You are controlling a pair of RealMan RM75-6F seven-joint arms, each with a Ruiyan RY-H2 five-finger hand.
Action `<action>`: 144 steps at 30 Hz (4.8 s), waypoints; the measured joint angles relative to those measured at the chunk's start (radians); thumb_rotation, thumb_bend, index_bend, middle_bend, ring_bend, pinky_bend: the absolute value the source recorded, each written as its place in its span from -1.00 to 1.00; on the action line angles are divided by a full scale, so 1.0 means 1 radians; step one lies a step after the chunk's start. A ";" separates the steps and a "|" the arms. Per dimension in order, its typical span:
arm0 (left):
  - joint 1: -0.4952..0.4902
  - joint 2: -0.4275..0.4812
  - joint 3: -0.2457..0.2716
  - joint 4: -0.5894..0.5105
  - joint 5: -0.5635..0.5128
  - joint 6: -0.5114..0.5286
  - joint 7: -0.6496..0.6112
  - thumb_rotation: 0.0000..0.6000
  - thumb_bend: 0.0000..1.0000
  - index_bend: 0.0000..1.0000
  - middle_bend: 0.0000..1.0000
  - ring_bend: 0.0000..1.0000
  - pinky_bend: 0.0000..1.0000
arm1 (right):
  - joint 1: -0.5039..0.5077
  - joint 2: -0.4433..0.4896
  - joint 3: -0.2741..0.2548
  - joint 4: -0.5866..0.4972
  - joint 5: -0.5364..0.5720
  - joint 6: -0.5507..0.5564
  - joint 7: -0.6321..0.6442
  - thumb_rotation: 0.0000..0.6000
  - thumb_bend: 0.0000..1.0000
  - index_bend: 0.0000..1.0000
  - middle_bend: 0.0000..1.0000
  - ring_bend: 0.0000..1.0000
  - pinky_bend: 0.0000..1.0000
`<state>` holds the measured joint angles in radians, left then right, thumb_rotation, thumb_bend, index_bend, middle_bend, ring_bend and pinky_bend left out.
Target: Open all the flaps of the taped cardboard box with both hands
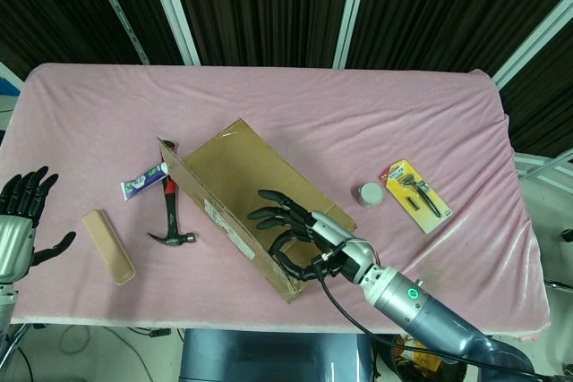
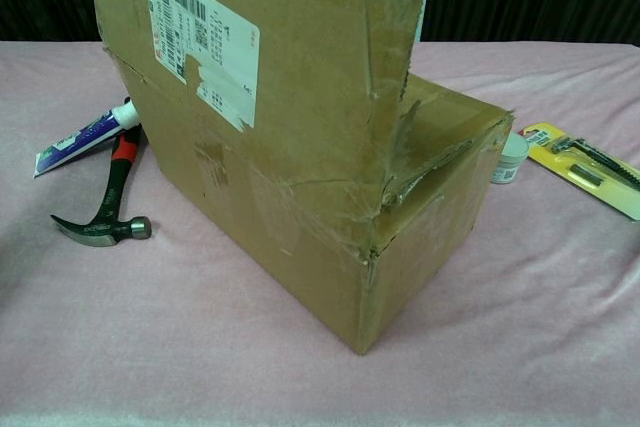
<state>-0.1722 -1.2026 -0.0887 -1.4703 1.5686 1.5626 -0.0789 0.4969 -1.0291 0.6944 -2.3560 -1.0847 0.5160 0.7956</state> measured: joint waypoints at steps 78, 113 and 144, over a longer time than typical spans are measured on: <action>-0.634 0.059 -0.221 -0.518 -0.586 -0.599 0.804 1.00 -0.71 -1.00 -1.00 -1.00 -1.00 | -0.386 -0.237 -0.388 0.745 -0.359 0.929 -0.688 1.00 -0.09 -1.00 -0.82 -0.89 -0.53; -0.828 -0.088 -0.104 -0.438 -0.697 -0.549 0.892 1.00 -0.71 -1.00 -1.00 -1.00 -1.00 | -0.356 -0.219 -0.421 0.731 -0.306 0.968 -0.651 1.00 -0.09 -1.00 -0.82 -0.89 -0.53; -0.902 -0.119 -0.125 -0.341 -0.575 -0.451 0.885 1.00 -0.51 -1.00 -1.00 -1.00 -1.00 | -0.345 -0.215 -0.434 0.727 -0.290 0.983 -0.632 1.00 -0.09 -1.00 -0.82 -0.89 -0.53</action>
<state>-1.0741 -1.3218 -0.2140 -1.8111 0.9938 1.1113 0.8060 0.1523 -1.2442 0.2601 -1.6291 -1.3745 1.4993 0.1638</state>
